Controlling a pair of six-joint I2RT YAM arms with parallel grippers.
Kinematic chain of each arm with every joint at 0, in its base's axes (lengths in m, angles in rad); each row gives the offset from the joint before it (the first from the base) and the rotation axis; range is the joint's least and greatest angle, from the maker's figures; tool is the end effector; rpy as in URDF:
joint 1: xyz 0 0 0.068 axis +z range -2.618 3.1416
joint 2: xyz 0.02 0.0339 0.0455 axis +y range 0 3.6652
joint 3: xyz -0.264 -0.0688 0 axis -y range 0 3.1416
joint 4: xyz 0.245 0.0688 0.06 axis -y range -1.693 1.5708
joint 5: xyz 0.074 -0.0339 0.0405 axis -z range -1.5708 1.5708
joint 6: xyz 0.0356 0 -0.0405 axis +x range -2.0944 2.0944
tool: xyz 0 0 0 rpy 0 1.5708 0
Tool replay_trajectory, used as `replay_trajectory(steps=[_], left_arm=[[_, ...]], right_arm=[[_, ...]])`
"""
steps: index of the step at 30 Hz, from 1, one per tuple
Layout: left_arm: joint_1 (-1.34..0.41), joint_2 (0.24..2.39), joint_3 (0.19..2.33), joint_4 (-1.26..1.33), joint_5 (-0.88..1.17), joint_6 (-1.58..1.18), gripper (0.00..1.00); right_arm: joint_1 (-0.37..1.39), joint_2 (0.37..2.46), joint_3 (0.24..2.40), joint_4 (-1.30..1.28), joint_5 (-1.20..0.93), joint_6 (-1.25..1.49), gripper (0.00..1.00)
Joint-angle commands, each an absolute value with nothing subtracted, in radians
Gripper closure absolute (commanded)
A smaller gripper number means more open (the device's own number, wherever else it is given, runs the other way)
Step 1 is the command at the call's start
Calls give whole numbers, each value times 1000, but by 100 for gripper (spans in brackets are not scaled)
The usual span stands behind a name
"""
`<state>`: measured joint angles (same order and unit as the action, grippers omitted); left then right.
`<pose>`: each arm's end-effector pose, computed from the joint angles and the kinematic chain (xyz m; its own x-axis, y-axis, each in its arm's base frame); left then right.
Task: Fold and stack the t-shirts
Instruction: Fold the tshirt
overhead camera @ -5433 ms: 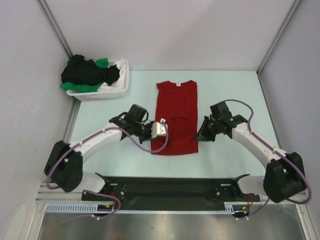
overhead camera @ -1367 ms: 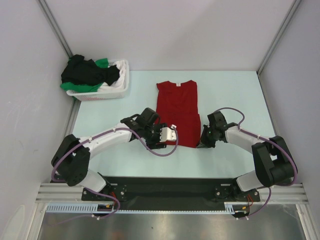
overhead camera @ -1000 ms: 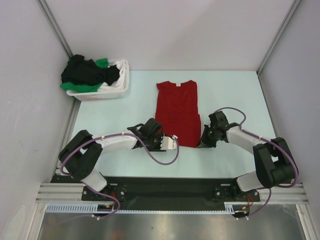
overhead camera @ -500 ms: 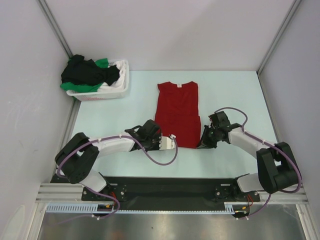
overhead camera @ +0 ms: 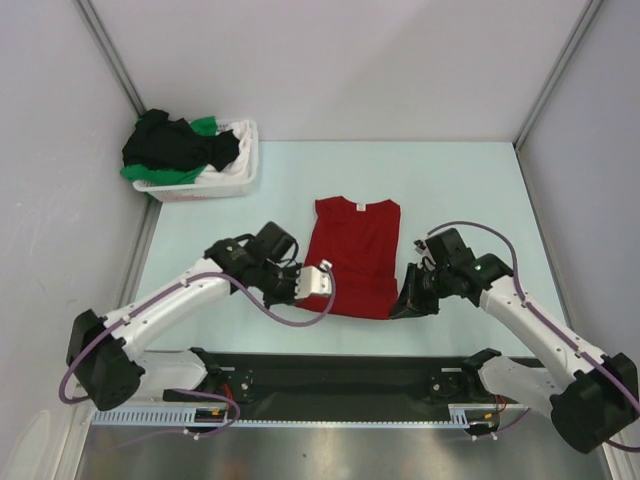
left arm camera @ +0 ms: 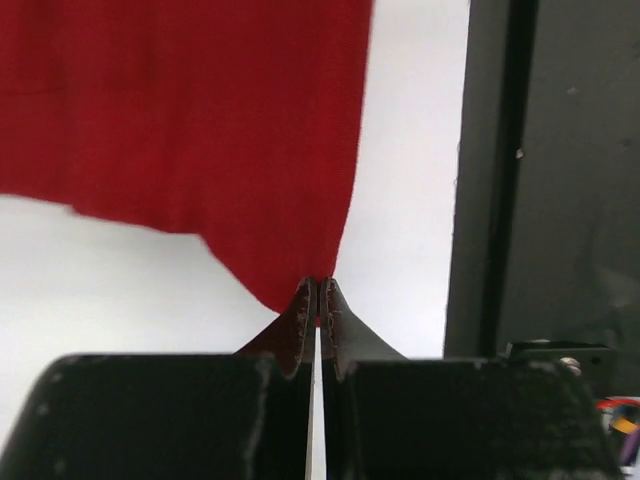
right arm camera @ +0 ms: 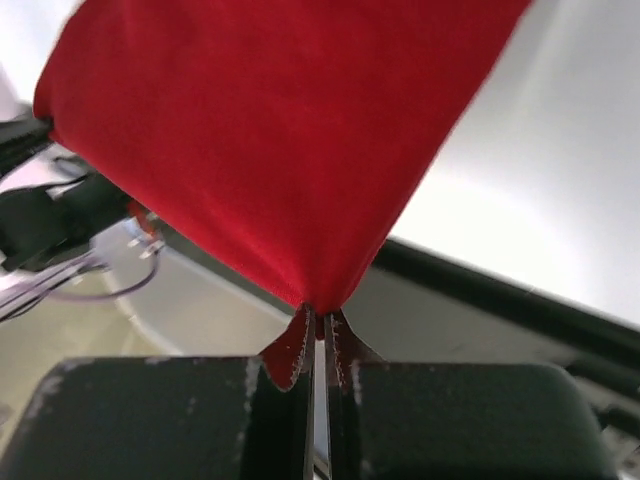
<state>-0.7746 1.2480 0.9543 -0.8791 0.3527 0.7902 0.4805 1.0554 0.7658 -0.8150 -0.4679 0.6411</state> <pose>0.1556 -0.1695 0.2514 0.0707 0.8637 -0.4990 0.9973 -0.0520 0.0513 0.1605 0.1018 0.2363 -0.9891 0.0864 -0.1193 -0.0009 0.8061 0.5917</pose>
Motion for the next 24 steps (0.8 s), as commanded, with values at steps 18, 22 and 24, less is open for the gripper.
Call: replay_trajectory(steps=[18,22,24], left_arm=[[-416,1833,1701,-851,365,646,100],[-393,1965,1830,-845,341,623,100],[-391,2020,1877,-833,331,611,100]], right_arm=[[127,1696,1288,-620,-522,518,100],[107,1794,1340,-513,-518,561,100],[98,1827,1365,-502,-512,577,100]])
